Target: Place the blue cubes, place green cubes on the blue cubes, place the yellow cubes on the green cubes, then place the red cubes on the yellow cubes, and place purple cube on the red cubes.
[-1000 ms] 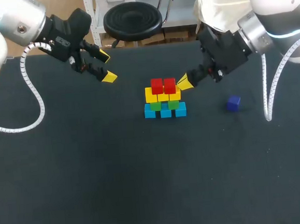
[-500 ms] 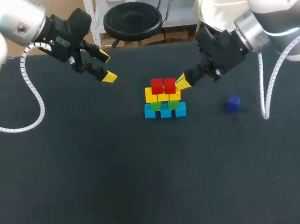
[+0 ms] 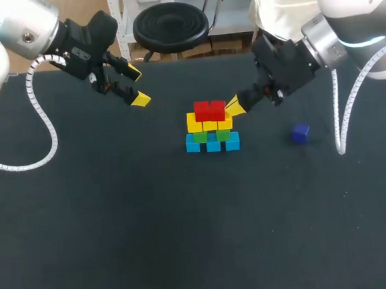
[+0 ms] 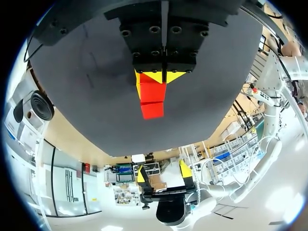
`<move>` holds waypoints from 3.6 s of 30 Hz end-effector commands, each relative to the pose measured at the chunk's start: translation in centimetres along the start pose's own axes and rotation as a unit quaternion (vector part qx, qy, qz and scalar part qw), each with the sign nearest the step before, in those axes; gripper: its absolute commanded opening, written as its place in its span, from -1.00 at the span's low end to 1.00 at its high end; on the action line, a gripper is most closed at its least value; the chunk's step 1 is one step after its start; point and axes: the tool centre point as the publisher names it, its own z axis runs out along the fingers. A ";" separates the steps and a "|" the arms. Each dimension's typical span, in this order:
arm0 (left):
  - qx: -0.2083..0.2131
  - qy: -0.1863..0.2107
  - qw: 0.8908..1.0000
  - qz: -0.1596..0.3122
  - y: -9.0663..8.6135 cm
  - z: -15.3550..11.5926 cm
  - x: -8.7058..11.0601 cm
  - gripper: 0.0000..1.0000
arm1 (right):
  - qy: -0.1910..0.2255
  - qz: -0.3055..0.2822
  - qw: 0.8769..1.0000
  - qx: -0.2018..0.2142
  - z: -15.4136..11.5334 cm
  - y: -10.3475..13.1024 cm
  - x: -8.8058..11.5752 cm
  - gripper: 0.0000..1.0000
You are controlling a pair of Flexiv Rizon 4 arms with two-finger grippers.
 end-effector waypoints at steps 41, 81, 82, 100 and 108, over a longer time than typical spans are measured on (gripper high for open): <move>0.000 -0.003 1.000 0.002 0.0 0.0 0.1 1.00 | 0.026 0.001 0.999 -0.021 -0.4 -2.2 0.0 -1.00; 0.000 -0.003 1.000 0.002 0.0 0.0 0.1 1.00 | 0.000 0.035 0.999 0.031 -5.8 2.7 2.7 1.00; 0.000 -0.003 1.000 0.002 0.0 0.0 0.1 1.00 | 0.002 0.037 0.999 0.031 -6.0 2.8 2.9 1.00; 0.000 -0.003 1.000 0.002 0.0 0.0 0.1 1.00 | 0.000 0.040 0.999 0.028 -7.0 2.8 3.2 1.00; 0.000 -0.003 1.000 0.002 0.0 0.0 0.1 1.00 | -0.028 0.063 0.996 0.049 -8.2 2.7 6.0 1.00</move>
